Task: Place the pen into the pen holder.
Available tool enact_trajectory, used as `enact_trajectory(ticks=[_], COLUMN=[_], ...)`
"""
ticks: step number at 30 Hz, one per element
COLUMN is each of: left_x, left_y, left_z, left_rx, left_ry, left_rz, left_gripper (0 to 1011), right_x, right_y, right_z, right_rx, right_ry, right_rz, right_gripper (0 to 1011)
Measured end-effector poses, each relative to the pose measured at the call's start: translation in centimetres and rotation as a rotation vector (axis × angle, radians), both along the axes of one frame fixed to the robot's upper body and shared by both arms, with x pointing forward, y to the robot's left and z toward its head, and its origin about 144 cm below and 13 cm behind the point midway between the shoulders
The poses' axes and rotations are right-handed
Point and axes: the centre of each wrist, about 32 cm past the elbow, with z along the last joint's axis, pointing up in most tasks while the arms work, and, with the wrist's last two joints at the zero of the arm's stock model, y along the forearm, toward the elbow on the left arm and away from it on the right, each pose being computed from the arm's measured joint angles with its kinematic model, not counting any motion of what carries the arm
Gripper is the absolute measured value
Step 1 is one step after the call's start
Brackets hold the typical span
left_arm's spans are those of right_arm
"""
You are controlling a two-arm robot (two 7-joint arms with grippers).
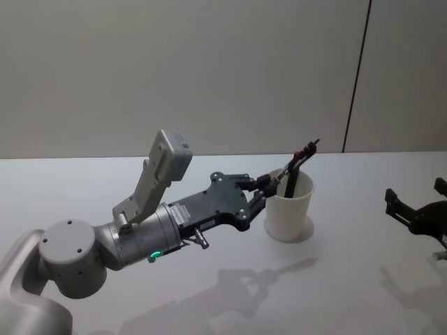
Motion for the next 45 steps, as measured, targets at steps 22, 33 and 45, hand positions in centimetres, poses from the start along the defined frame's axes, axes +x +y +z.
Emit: enact_trajectory(ticks=[22,33,45], left_x=[-1.1,-1.4,-1.5], left_y=[-0.5,-0.6,-0.6], left_z=[-0.5,-0.5,-0.6], left_rx=[0.003,0.002,0.002], left_ry=[0.05,0.06,0.065], left_rz=[-0.063,-0.073,-0.077], left_gripper=[140,140,140], right_x=[0.0,0.0,0.0], right_y=[0.0,0.0,0.0], right_z=[0.0,0.0,0.0], right_rx=[0.0,0.0,0.001], right_ry=[0.0,0.0,-0.004], right_rz=[0.0,0.0,0.001], right_gripper=[1001,1002,1001])
